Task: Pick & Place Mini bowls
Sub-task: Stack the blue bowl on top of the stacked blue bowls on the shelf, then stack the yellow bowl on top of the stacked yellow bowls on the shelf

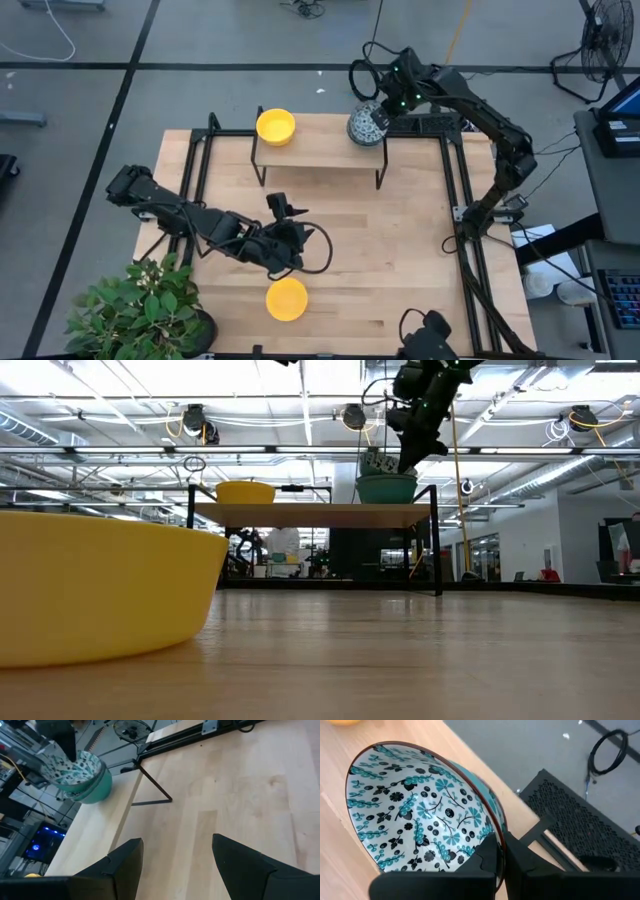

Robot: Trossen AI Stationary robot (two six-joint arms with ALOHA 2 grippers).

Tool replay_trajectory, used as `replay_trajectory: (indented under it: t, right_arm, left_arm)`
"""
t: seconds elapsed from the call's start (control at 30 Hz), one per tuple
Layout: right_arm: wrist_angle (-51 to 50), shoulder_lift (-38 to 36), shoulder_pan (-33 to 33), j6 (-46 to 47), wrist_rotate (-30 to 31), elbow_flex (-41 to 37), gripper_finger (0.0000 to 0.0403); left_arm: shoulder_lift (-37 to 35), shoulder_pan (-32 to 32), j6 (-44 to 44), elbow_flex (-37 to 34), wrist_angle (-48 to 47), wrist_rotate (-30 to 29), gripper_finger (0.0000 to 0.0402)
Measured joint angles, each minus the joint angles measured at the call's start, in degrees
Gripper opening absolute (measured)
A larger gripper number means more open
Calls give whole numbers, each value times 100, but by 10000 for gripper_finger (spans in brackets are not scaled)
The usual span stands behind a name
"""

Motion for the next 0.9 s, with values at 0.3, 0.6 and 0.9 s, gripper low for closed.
replay_trajectory:
  t: [0.3, 0.6, 0.9]
  right_arm:
    - [190, 15, 2, -76, -4, -362, 34]
    - [550, -334, 44, -227, 486, -368, 95]
    - [1063, -1388, 478, -466, -16, -373, 139]
  left_arm:
    - [0, -5, -46, 0, -4, 2, 241]
    - [0, -5, -63, 0, 0, 3, 241]
    - [2, -5, -626, 0, -74, 176, 241]
